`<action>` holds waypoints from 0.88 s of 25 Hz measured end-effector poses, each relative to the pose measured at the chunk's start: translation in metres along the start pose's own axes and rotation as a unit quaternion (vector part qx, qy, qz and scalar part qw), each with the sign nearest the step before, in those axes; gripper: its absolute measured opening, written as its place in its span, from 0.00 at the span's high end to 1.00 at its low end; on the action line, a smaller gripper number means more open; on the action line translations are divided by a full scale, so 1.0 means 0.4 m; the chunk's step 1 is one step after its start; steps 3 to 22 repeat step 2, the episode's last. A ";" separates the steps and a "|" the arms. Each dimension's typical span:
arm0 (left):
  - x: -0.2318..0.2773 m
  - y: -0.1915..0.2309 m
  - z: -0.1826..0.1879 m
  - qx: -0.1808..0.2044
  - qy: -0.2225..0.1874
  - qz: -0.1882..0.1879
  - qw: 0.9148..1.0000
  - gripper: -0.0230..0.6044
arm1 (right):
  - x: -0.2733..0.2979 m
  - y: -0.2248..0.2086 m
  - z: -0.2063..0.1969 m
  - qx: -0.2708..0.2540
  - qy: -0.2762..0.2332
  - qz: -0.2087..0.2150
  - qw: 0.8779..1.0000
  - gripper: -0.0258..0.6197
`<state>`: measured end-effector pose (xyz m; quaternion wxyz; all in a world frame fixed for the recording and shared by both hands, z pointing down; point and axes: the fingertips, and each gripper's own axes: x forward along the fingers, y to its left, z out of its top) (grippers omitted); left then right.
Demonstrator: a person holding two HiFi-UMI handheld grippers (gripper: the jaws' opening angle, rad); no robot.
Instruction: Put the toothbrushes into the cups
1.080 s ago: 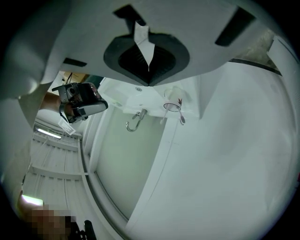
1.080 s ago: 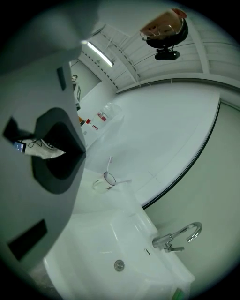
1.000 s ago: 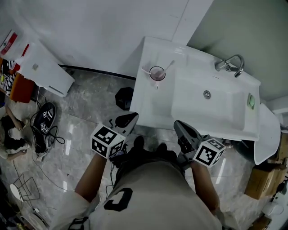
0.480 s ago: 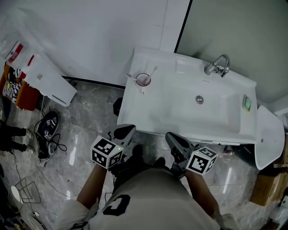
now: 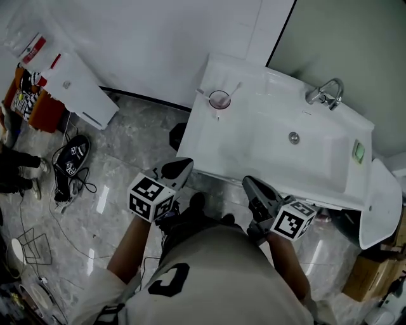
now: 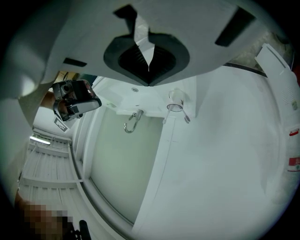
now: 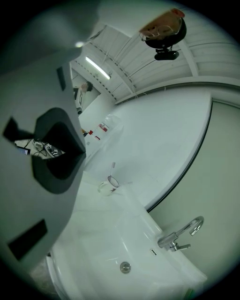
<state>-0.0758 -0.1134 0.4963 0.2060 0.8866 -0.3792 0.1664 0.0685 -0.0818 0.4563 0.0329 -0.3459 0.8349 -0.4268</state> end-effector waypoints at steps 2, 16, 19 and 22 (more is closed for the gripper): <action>-0.028 0.032 -0.015 -0.007 0.002 0.007 1.000 0.93 | 0.029 0.015 -0.013 0.000 0.005 0.001 1.000 0.94; -0.028 0.032 -0.015 -0.007 0.002 0.007 1.000 0.93 | 0.029 0.015 -0.013 0.000 0.005 0.001 1.000 0.94; -0.028 0.032 -0.015 -0.007 0.002 0.007 1.000 0.93 | 0.029 0.015 -0.013 0.000 0.005 0.001 1.000 0.94; -0.028 0.032 -0.015 -0.007 0.002 0.007 1.000 0.93 | 0.029 0.015 -0.013 0.000 0.005 0.001 1.000 0.94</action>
